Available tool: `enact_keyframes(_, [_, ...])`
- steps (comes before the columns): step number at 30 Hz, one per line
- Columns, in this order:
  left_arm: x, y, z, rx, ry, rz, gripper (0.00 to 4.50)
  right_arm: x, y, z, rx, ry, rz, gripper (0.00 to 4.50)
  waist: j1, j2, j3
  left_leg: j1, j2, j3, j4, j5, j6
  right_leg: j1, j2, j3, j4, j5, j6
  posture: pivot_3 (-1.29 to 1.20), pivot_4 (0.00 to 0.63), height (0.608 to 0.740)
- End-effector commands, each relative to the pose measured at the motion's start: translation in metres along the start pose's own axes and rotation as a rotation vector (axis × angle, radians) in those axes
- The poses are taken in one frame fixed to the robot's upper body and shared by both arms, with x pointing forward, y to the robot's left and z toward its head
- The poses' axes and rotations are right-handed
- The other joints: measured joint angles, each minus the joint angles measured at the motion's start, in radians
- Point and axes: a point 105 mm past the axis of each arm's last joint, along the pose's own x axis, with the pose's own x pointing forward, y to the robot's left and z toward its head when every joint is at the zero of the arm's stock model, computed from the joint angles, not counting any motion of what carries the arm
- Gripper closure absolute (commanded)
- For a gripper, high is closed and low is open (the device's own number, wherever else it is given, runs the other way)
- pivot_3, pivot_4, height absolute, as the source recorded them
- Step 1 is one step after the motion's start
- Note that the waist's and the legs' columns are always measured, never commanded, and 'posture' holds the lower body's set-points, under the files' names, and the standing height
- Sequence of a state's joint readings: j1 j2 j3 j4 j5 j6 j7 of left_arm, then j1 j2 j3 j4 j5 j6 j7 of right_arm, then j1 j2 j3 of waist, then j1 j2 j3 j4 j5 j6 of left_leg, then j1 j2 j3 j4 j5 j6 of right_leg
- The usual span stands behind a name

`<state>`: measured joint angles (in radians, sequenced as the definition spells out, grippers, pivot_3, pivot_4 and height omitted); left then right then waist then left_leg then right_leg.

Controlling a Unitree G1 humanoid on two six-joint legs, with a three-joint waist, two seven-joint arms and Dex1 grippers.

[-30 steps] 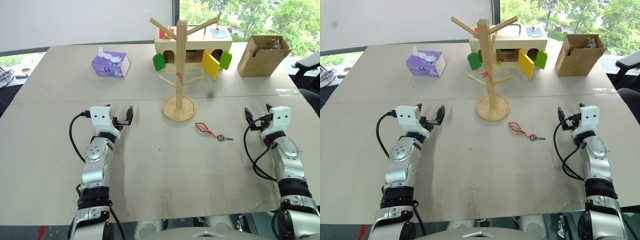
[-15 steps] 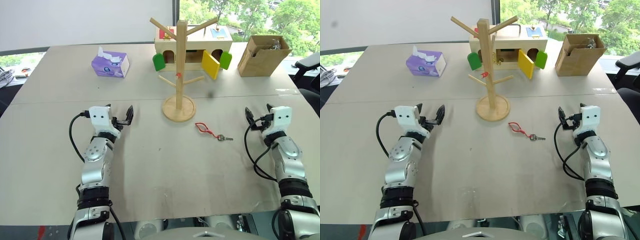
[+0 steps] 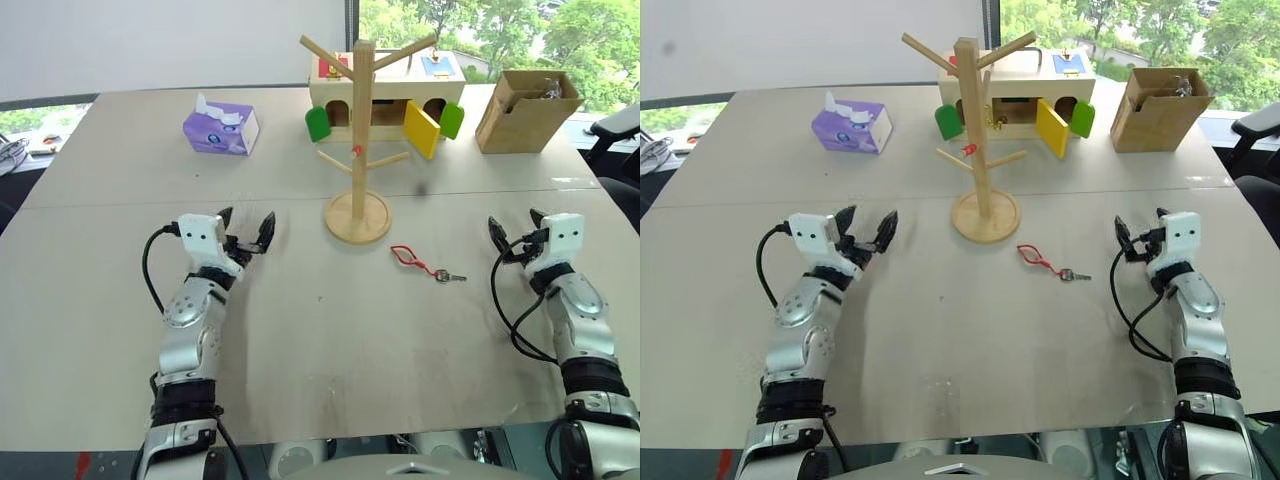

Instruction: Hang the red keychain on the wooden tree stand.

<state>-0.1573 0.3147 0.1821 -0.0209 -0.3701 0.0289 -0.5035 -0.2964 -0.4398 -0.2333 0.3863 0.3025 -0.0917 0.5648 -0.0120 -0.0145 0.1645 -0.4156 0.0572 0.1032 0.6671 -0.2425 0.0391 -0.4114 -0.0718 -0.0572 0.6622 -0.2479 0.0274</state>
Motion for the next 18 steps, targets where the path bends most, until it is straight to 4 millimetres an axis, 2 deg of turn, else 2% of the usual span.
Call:
enact_keyframes(1, [-0.011,-0.055,0.026,-0.001,-0.082,-0.319,0.00,-0.005,0.031,0.029,0.041,-0.018,0.291,0.05,-0.001,0.000,0.000,0.000,0.000,0.000,0.000,0.000,0.000,0.000,0.000,0.000,0.000,0.000,0.000,0.00,0.150,0.740])
enact_keyframes(4, [-0.045,-0.101,0.027,0.031,-0.065,-0.608,0.00,-0.021,0.060,0.047,0.020,0.043,0.540,0.05,-0.003,0.001,0.000,0.000,0.001,0.000,0.000,-0.001,0.001,-0.001,0.000,0.000,0.001,0.000,0.000,0.00,0.150,0.740])
enact_keyframes(6, [-0.064,-0.115,0.024,0.049,-0.053,-0.718,0.00,-0.030,0.073,0.053,0.000,0.087,0.633,0.05,-0.003,0.003,-0.001,0.001,0.001,0.000,-0.001,-0.003,0.004,-0.001,0.000,0.001,0.000,0.000,-0.001,0.00,0.150,0.740])
enact_keyframes(11, [-0.079,-0.121,0.014,0.055,-0.031,-0.771,0.00,-0.035,0.093,0.058,-0.067,0.158,0.716,0.05,0.009,0.003,-0.001,0.001,0.001,-0.004,-0.001,-0.003,0.005,0.000,0.000,-0.003,0.000,-0.002,-0.004,0.00,0.150,0.740])
enact_keyframes(14, [-0.079,-0.120,0.009,0.081,-0.048,-0.750,0.00,-0.034,0.105,0.052,-0.101,0.215,0.727,0.05,0.015,0.003,-0.001,0.000,0.000,-0.004,-0.001,-0.003,0.005,0.000,-0.001,-0.003,-0.001,-0.002,-0.004,0.00,0.150,0.740])
enact_keyframes(18, [-0.073,-0.118,0.006,0.078,-0.060,-0.711,0.00,-0.028,0.115,0.047,-0.097,0.209,0.705,0.05,0.024,0.002,0.000,-0.001,0.000,-0.004,0.000,-0.003,0.005,-0.001,0.000,-0.003,-0.001,0.000,-0.002,0.00,0.150,0.740])
